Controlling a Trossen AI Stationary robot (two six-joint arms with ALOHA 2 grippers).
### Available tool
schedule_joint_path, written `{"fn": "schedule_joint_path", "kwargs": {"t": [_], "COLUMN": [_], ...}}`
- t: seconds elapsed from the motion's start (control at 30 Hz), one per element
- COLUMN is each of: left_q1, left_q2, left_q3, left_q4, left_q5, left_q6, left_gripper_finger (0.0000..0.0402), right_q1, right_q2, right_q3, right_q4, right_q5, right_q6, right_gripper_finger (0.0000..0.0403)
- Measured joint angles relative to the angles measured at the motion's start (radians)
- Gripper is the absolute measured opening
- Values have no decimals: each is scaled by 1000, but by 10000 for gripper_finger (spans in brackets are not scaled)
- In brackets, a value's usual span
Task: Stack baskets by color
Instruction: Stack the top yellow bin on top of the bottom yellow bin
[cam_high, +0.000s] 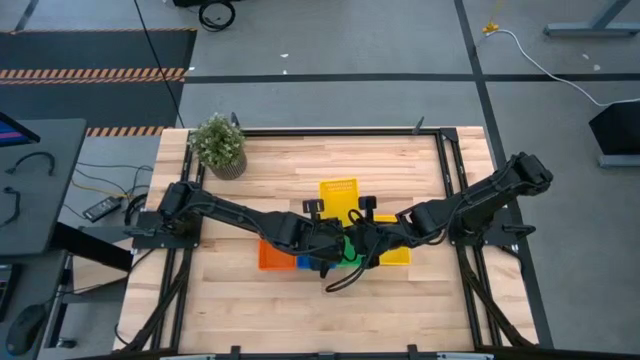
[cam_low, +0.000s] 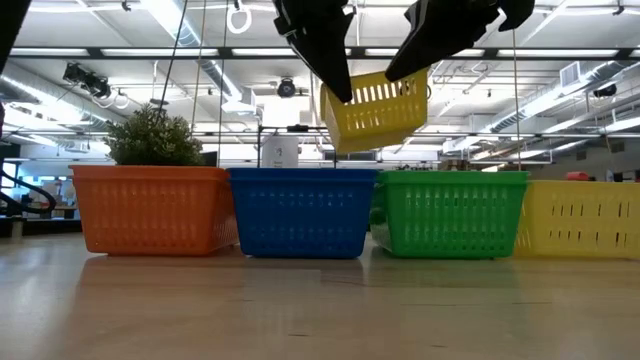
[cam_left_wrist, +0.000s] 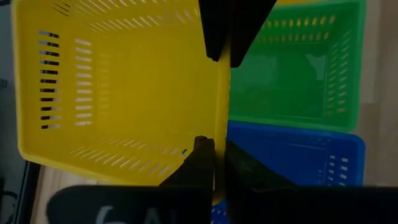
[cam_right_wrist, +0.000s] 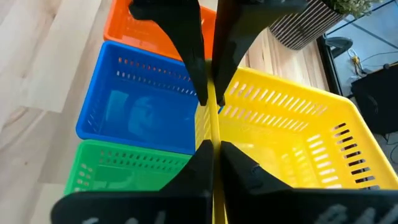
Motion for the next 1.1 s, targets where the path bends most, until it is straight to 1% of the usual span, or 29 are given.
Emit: {"fn": "schedule_joint_path", "kwargs": {"t": [0.23, 0.3, 0.4, 0.47, 0.53, 0.6, 0.67, 0.7, 0.8, 0.87, 0.93, 1.0, 1.1], "left_q1": [-1, -1, 0, -2, -2, -2, -7, -11, -42, -82, -124, -171, -238], "left_q2": [0, 0, -6, -32, -62, -89, -130, -156, -221, -244, -260, -263, -253], "left_q3": [0, 0, 0, 0, 3, 2, 0, 1, 2, 2, 1, 3, -2], "left_q4": [0, -5, -23, -27, -57, -113, -181, -210, -344, -434, -500, -561, -607], "left_q5": [0, 4, 11, -7, -19, -33, -76, -116, -287, -381, -443, -483, -515], "left_q6": [5, 6, 29, 44, 41, 7, -69, -120, -295, -422, -527, -612, -716], "left_gripper_finger": [21, 28, 63, 96, 133, 166, 192, 202, 218, 220, 217, 211, 200], "right_q1": [2, 2, 9, 21, 32, 43, 66, 82, 155, 216, 290, 369, 479], "right_q2": [0, 0, 0, 7, 7, 0, -1, -5, -38, -62, -88, -110, -126], "right_q3": [-29, -47, -67, -78, -78, -88, -106, -109, -105, -106, -105, -104, -104], "right_q4": [23, 45, 55, 7, 16, 22, -9, -28, -71, -107, -143, -184, -267], "right_q5": [5, 8, 20, 45, 61, 74, 107, 140, 248, 309, 369, 417, 422], "right_q6": [0, 7, 22, 21, 27, 40, 50, 60, 105, 140, 190, 248, 371], "right_gripper_finger": [11, 11, 11, 10, 10, 10, 10, 10, 10, 10, 10, 10, 10]}}
